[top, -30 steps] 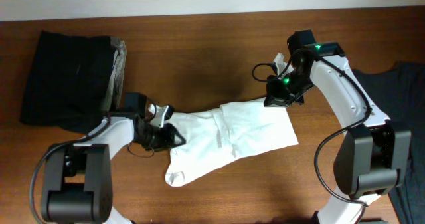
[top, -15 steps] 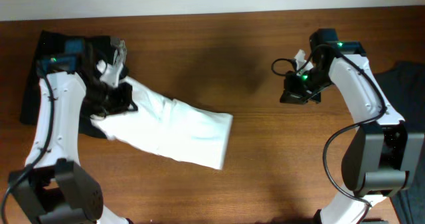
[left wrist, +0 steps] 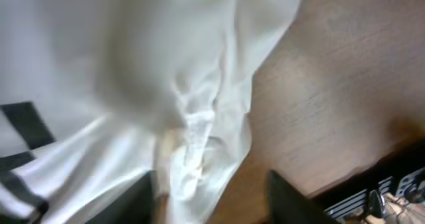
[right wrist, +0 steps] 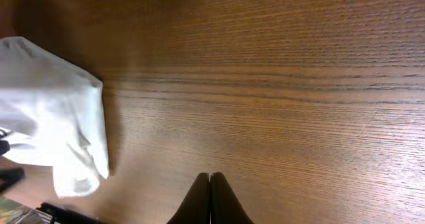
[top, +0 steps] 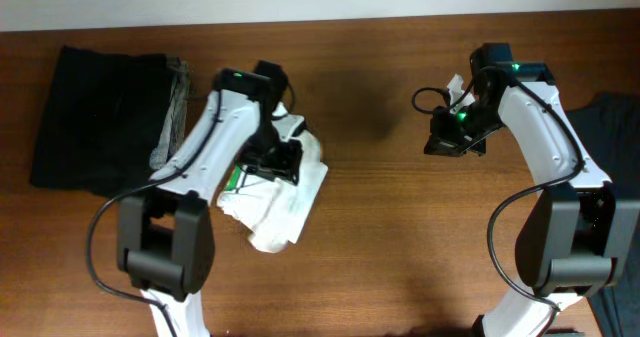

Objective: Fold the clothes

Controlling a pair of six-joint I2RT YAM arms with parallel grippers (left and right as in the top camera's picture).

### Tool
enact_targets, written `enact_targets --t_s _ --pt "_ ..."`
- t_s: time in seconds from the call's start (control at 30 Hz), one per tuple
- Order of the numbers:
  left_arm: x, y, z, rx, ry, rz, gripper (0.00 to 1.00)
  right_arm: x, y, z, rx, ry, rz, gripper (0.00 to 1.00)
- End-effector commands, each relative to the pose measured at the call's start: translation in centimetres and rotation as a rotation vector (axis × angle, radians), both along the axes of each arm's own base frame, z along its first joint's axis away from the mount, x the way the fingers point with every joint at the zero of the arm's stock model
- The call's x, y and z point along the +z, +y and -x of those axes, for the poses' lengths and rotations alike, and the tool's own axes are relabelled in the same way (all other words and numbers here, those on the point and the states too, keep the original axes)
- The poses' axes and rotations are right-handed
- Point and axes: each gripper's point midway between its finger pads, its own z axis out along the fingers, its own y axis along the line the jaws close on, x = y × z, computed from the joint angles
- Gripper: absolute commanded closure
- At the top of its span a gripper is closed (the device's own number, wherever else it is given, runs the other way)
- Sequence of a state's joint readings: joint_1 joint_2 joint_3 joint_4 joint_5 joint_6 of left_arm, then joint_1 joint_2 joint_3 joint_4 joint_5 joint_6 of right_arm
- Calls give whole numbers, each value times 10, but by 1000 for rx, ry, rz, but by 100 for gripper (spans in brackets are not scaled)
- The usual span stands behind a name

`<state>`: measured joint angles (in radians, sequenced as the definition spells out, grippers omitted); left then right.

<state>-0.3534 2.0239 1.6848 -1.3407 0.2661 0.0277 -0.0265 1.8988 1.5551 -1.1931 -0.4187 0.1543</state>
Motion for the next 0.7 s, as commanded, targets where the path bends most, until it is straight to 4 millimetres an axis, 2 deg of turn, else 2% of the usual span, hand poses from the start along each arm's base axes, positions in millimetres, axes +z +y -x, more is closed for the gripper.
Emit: enact_targets --t_s 0.0,0.07,0.13,0.2,0.27,0.3,0.37,0.43,0.47,0.5,0.53,0.63,0.67 --pt "9 -3 -3 19 -8 -10 35 10 -1 -3 -3 -31 6 96" --pt "31 10 -16 43 -45 -31 35 10 0 -3 10 -36 4 95" --pt "49 40 -26 78 -79 -122 34 14 10 -2 80 -65 -40 92" --pt "55 67 -29 127 -72 -165 31 21 34 1 188 -109 -127 86" --pt "50 84 -22 167 -16 -178 32 22 57 7 278 -125 -143 77" --pt "43 88 -15 179 20 -176 37 22 71 11 320 -127 -145 75" --pt "28 83 -2 150 87 -120 53 18 97 18 393 -131 -150 75" --pt "3 84 15 139 150 -122 64 10 127 27 476 -134 -157 78" --pt "-15 86 25 138 180 -130 75 7 140 30 510 -136 -160 81" --pt "-40 92 39 137 212 -151 92 0 163 35 553 -141 -164 84" --pt "-54 97 47 144 228 -163 99 -3 175 36 545 -134 -168 85" --pt "-80 113 67 204 275 -167 100 -22 197 41 497 -69 -167 86" --pt "-79 117 73 229 308 -157 99 -31 202 43 483 -41 -164 86"
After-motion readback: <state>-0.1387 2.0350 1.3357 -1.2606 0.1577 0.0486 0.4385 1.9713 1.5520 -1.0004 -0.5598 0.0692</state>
